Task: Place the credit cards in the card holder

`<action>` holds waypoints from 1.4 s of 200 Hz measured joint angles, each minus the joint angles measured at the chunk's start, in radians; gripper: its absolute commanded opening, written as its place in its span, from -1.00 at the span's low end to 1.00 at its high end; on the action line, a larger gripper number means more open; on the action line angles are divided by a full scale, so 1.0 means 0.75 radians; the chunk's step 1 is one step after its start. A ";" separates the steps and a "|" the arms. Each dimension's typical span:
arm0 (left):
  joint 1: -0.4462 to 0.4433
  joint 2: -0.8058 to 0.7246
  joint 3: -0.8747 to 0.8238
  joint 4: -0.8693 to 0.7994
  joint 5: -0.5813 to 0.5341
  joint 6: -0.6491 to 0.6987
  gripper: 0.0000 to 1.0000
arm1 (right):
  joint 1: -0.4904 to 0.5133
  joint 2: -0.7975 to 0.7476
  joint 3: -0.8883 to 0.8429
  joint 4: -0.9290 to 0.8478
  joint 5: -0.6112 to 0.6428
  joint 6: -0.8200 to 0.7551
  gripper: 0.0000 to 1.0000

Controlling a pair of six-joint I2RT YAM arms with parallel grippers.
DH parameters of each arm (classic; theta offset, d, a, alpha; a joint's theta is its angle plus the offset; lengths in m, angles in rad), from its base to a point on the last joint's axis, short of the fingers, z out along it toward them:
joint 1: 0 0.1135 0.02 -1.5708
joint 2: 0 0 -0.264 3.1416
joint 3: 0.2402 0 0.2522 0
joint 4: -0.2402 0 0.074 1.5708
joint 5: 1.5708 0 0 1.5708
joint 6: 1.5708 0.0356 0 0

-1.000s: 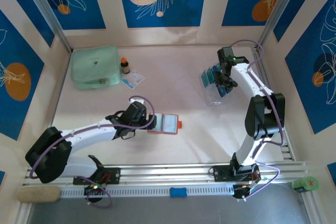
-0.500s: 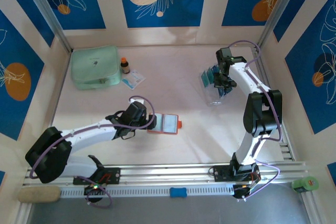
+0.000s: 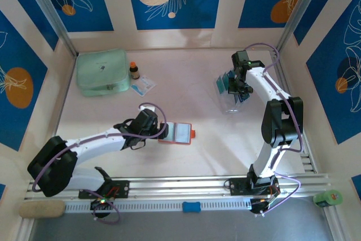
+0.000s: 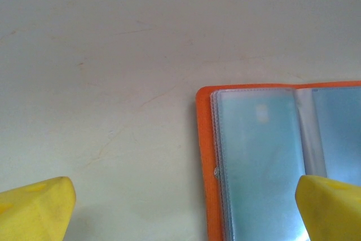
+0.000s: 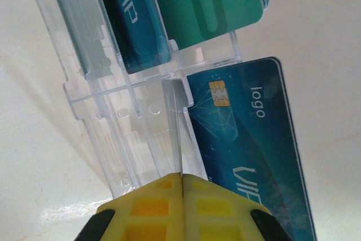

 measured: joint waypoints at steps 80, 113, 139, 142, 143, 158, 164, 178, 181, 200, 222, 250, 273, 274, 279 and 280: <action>0.000 0.009 0.036 -0.001 -0.001 0.002 1.00 | 0.079 -0.197 0.038 -0.049 0.005 -0.001 -1.00; 0.000 0.028 0.057 -0.010 -0.001 0.017 1.00 | 0.083 -0.305 0.005 -0.019 -0.104 0.047 -1.00; 0.000 0.062 0.084 -0.023 -0.001 0.034 1.00 | 0.083 -0.456 -0.145 0.092 -0.313 0.130 -1.00; 0.000 0.069 0.090 -0.027 -0.001 0.036 1.00 | 0.083 -0.473 -0.166 0.110 -0.341 0.145 -1.00; 0.000 0.070 0.092 -0.027 -0.001 0.036 1.00 | 0.083 -0.477 -0.171 0.115 -0.348 0.150 -1.00; 0.000 0.104 0.120 -0.043 -0.002 0.050 1.00 | 0.088 -0.566 -0.309 0.232 -0.493 0.222 -1.00; -0.001 0.121 0.134 -0.051 -0.002 0.062 1.00 | 0.091 -0.601 -0.377 0.293 -0.554 0.261 -1.00; 0.000 0.156 0.168 -0.072 -0.007 0.078 1.00 | 0.108 -0.667 -0.531 0.431 -0.671 0.351 -1.00; 0.000 0.163 0.174 -0.074 -0.008 0.082 1.00 | 0.113 -0.679 -0.565 0.462 -0.694 0.369 -1.00; 0.000 0.205 0.208 -0.089 -0.027 0.107 1.00 | 0.170 -0.737 -0.780 0.681 -0.804 0.499 -1.00; 0.000 0.238 0.222 -0.107 -0.042 0.132 1.00 | 0.267 -0.753 -0.985 0.930 -0.861 0.634 -1.00; 0.000 0.261 0.222 -0.116 -0.063 0.141 1.00 | 0.390 -0.733 -1.159 1.203 -0.861 0.765 -1.00; 0.000 0.268 0.212 -0.115 -0.073 0.140 1.00 | 0.481 -0.664 -1.224 1.381 -0.833 0.827 -1.00; 0.000 0.268 0.211 -0.115 -0.074 0.140 1.00 | 0.483 -0.661 -1.224 1.386 -0.832 0.827 -1.00; 0.000 0.268 0.206 -0.115 -0.076 0.140 1.00 | 0.502 -0.641 -1.228 1.413 -0.823 0.838 -1.00; 0.000 0.268 0.205 -0.115 -0.077 0.140 1.00 | 0.506 -0.636 -1.228 1.421 -0.821 0.839 -1.00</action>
